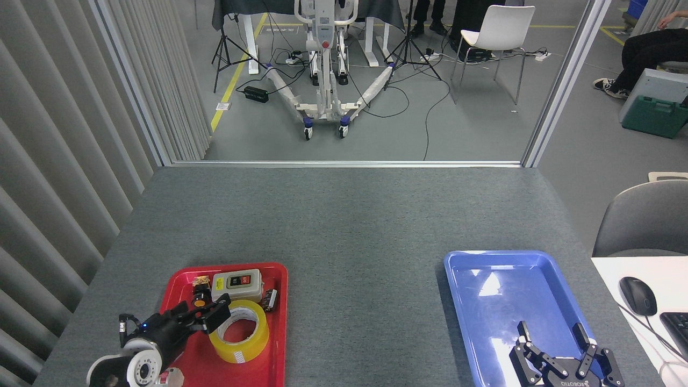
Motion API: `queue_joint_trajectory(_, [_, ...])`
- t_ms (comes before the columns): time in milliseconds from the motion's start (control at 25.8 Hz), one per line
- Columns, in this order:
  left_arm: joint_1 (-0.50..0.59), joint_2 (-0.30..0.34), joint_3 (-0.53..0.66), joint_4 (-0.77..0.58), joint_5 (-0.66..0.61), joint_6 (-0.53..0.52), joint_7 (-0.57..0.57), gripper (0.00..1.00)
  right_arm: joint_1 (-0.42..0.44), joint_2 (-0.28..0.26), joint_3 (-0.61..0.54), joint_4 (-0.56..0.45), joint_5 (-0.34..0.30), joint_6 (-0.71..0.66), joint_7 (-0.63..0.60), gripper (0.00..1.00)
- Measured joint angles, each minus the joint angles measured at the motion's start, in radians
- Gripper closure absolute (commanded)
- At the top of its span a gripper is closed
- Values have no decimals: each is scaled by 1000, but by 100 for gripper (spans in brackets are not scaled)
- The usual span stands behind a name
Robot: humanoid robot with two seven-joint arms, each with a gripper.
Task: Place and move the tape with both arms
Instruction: 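Move the left hand over the yellow tape roll in the red tray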
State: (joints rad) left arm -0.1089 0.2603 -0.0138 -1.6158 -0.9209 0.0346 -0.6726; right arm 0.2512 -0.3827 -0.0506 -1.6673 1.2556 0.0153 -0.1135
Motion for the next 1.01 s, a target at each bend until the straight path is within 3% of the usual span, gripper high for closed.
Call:
queue_joint_trajectory(116, [-42,66,-50,21,18,-2,-27,0,0,-3,0,0,-1,0,-2,0])
queue_joint_trajectory(349, [-162,241,-280,59,122,20,-36,0,1,-3,0,-7,-2,-24,0,0])
queue_joint_trajectory(775, [-224,339,-417,85,232,50,-110,1,-1,-3,-2,-14,-7,-32,7,0])
queue_joint_trajectory(1007, [-265,356,-484,124,302,50,-132,2,-1,0,-3,-15,-7,-25,8,0])
